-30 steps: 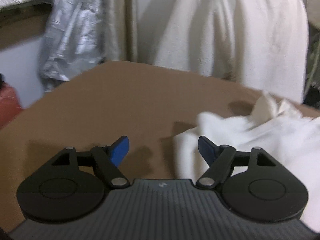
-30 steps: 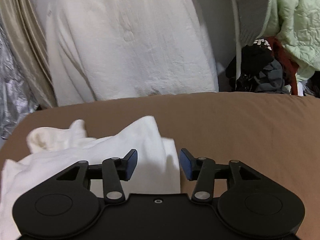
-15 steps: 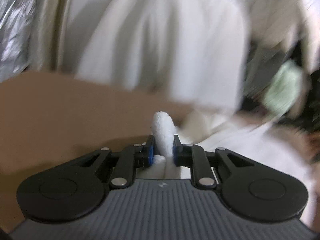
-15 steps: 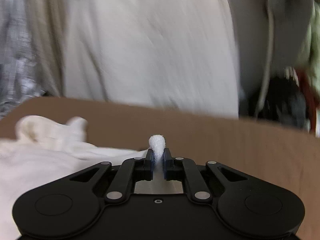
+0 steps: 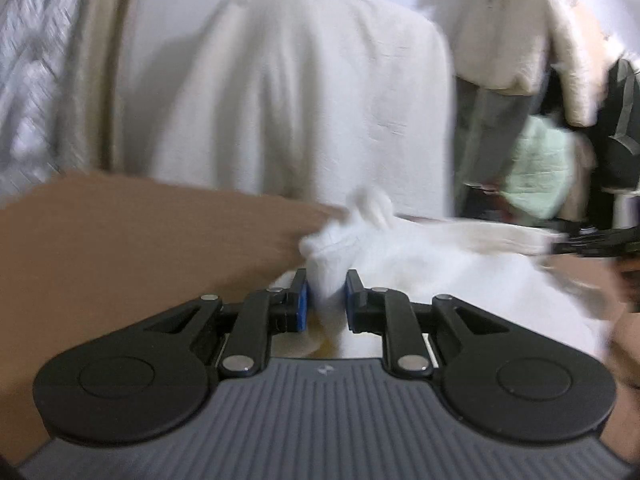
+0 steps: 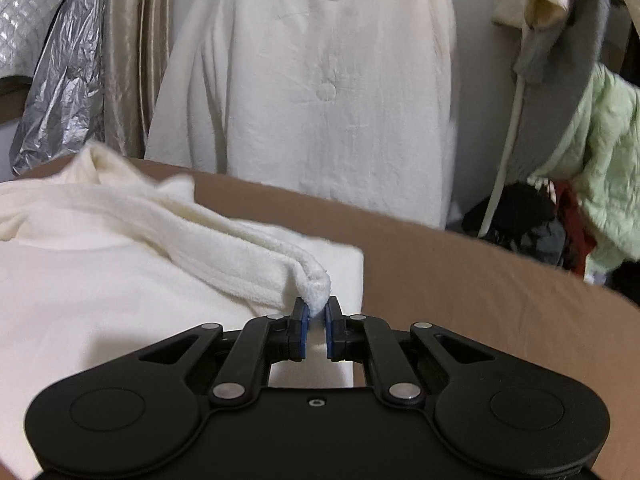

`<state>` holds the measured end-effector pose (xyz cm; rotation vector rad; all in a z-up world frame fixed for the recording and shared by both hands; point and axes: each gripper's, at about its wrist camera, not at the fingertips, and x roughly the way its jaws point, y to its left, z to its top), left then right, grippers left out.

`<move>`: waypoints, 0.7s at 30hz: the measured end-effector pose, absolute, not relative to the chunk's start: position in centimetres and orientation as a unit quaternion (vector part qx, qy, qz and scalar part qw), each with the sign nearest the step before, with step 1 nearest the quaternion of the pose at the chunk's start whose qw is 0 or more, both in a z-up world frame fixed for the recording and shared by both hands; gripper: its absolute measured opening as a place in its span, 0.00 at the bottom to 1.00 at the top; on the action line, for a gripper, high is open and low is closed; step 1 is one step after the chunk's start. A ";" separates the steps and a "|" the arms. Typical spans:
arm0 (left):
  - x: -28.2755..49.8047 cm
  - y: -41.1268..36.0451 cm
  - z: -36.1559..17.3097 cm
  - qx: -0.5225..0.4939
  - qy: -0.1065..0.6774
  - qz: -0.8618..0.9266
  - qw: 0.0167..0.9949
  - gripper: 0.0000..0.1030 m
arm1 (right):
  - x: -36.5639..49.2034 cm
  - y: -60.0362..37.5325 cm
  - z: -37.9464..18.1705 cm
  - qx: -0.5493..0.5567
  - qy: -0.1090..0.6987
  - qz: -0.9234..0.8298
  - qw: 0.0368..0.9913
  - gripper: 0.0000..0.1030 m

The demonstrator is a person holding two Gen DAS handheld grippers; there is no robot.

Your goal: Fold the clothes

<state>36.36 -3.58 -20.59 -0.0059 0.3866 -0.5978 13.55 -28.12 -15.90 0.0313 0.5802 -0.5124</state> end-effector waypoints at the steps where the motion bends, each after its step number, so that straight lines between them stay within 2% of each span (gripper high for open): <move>1: 37.5 -4.1 -20.1 0.013 0.197 -0.251 0.948 0.14 | 14.4 -28.3 -15.7 0.006 0.284 -0.252 0.925 0.09; 3: 39.3 -4.2 -19.2 -0.020 0.214 -0.185 0.959 0.13 | 15.9 -28.9 -15.3 -0.006 0.284 -0.257 0.924 0.09; 6: 39.7 -2.1 -19.0 -0.161 0.242 -0.149 0.945 0.13 | 17.5 -29.5 -14.9 -0.013 0.275 -0.270 0.923 0.09; 10: 37.7 -1.7 -20.3 -0.185 0.263 -0.144 0.936 0.41 | 18.4 -29.8 -15.5 0.009 0.262 -0.310 0.914 0.09; 12: 37.7 -1.9 -21.4 -0.186 0.294 -0.158 0.924 0.45 | 18.8 -29.6 -15.8 0.019 0.253 -0.329 0.910 0.09; 13: 38.2 -2.2 -22.1 -0.191 0.320 -0.178 0.911 0.55 | 19.2 -29.6 -15.9 0.016 0.255 -0.333 0.908 0.09; 14: 38.8 -2.4 -22.8 -0.195 0.346 -0.195 0.897 0.79 | 19.5 -29.7 -15.8 0.014 0.259 -0.332 0.907 0.09; 15: 39.4 -2.6 -23.5 -0.199 0.372 -0.212 0.882 0.90 | 19.9 -29.8 -15.8 0.011 0.262 -0.332 0.906 0.09; 16: 39.9 -3.2 -24.0 -0.190 0.387 -0.218 0.876 0.93 | 20.1 -29.8 -15.7 0.009 0.266 -0.330 0.906 0.09; 17: 40.4 -4.1 -24.3 -0.168 0.392 -0.215 0.879 0.80 | 20.2 -29.9 -15.4 0.008 0.270 -0.328 0.905 0.09; 18: 40.9 -5.0 -24.6 -0.147 0.397 -0.211 0.881 0.62 | 20.3 -30.1 -15.2 0.010 0.272 -0.325 0.906 0.09; 19: 41.0 -5.9 -24.5 -0.117 0.393 -0.204 0.889 0.09 | 20.4 -30.3 -15.0 0.013 0.274 -0.324 0.906 0.09; 21: 40.0 -6.0 -22.7 -0.100 0.350 -0.187 0.912 0.06 | 20.6 -30.3 -14.3 0.006 0.270 -0.325 0.906 0.08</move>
